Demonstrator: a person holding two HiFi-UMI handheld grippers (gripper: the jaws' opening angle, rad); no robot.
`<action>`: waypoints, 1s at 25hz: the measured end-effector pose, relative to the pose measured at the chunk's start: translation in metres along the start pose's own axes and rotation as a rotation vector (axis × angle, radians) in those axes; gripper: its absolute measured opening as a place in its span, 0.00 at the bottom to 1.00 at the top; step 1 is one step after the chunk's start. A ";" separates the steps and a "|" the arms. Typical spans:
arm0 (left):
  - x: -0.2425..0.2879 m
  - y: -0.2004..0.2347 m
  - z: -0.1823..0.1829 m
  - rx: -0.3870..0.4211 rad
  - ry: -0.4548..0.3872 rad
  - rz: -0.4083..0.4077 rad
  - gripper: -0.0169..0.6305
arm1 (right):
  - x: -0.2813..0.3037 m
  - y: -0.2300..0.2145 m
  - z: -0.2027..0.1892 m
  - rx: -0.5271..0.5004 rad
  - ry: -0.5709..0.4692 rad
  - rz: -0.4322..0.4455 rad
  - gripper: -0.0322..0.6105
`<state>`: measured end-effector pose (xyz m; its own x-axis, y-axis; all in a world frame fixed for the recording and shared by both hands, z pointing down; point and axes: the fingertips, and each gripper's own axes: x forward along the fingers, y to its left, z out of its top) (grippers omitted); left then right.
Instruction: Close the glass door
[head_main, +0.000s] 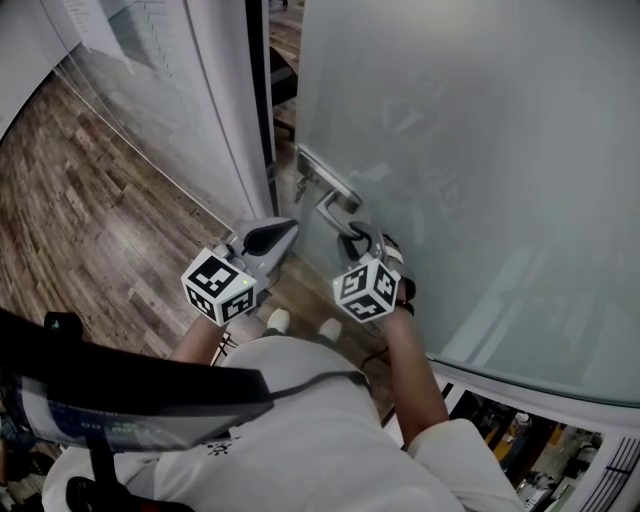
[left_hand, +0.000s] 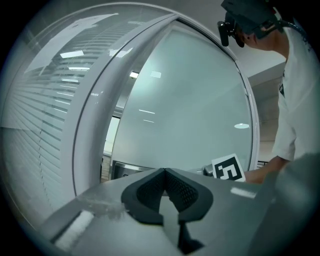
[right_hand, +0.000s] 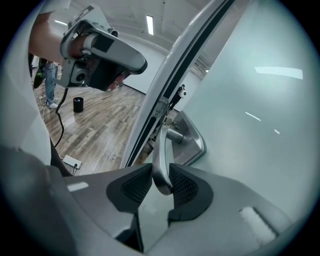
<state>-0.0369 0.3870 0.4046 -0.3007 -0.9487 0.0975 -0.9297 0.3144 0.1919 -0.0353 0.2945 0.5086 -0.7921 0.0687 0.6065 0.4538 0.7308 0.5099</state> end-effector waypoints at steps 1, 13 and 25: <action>-0.005 -0.001 -0.002 0.000 0.000 0.001 0.03 | -0.001 0.004 0.001 -0.003 -0.003 0.002 0.22; -0.016 0.000 -0.005 -0.007 0.006 0.014 0.03 | -0.013 0.025 0.006 -0.014 -0.020 0.048 0.22; -0.017 -0.001 -0.010 -0.014 0.010 -0.023 0.03 | -0.024 0.048 0.012 -0.021 -0.028 0.084 0.21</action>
<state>-0.0286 0.4030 0.4120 -0.2769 -0.9554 0.1029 -0.9333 0.2929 0.2078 0.0007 0.3365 0.5114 -0.7617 0.1483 0.6308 0.5273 0.7075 0.4705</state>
